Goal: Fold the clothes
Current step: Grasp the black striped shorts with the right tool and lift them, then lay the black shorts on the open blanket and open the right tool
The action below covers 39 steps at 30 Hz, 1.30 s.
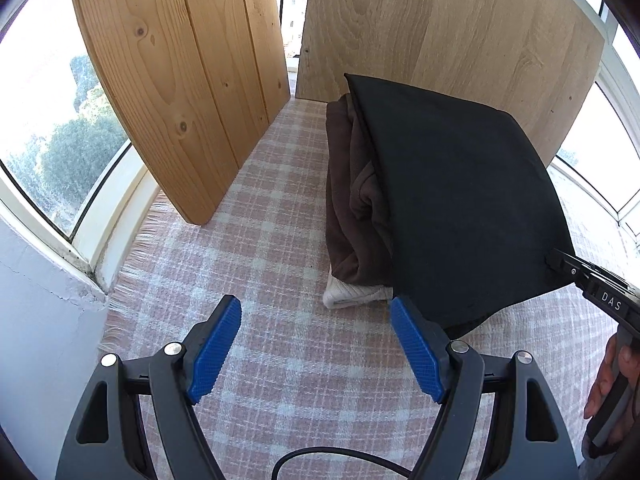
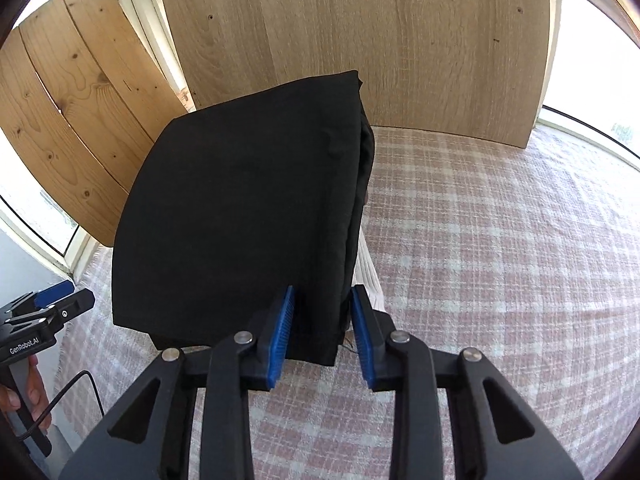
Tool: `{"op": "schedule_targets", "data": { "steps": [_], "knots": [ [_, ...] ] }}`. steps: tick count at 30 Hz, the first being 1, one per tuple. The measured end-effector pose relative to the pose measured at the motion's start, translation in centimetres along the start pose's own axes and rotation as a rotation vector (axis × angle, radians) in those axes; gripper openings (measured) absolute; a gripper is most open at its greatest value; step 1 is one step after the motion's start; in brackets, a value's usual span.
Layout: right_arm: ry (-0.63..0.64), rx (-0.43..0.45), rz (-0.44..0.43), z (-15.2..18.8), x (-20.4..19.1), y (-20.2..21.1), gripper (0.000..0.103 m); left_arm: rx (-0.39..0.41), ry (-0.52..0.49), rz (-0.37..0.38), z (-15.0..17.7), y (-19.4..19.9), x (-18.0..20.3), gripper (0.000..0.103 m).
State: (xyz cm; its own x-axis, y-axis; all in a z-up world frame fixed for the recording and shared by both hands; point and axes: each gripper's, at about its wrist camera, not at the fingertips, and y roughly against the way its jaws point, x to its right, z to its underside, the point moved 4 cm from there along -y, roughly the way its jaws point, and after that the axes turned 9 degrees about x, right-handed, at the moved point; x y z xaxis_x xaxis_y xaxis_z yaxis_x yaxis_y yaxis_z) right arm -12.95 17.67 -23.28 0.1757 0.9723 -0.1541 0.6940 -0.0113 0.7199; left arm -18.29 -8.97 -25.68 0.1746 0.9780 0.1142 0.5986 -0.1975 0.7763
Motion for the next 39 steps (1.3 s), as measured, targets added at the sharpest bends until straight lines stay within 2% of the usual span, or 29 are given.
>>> {"op": "schedule_targets", "data": {
  "steps": [6,9,10,11,12,14,19,26,35,39],
  "knots": [
    [-0.011,0.008,0.017,0.4,0.2,0.4,0.03,0.007,0.0,0.007,0.0,0.7,0.0,0.076],
    [-0.022,0.017,-0.001,0.5,0.4,0.1,0.03,0.004,0.0,0.012,0.2,1.0,-0.1,0.076],
    [-0.026,-0.009,-0.026,0.0,0.3,-0.5,0.03,0.003,-0.001,0.012,0.3,1.0,-0.2,0.076],
    [-0.028,-0.008,-0.034,-0.1,0.3,-0.6,0.027,0.002,0.0,0.012,0.4,1.1,-0.2,0.076],
    [-0.03,-0.008,-0.043,-0.3,0.3,-0.7,0.015,0.0,0.001,0.011,0.5,1.2,-0.3,0.076],
    [-0.039,-0.001,-0.067,-0.7,0.4,-0.5,0.008,-0.001,0.003,0.009,0.7,1.4,-0.4,0.076],
    [-0.066,0.029,-0.129,-1.9,0.9,0.7,0.007,-0.001,0.011,0.006,0.9,2.0,-0.4,0.076],
    [-0.08,0.117,-0.127,-4.6,2.1,4.2,0.007,0.013,0.007,0.014,0.8,3.0,0.2,0.076],
    [-0.204,0.242,-0.103,-5.9,10.8,14.5,0.007,0.017,0.0,0.031,1.0,4.3,2.6,0.076],
    [-0.242,0.318,-0.037,-6.5,16.3,20.0,0.007,0.012,-0.013,0.034,1.4,4.8,4.3,0.076]
  ]
}}
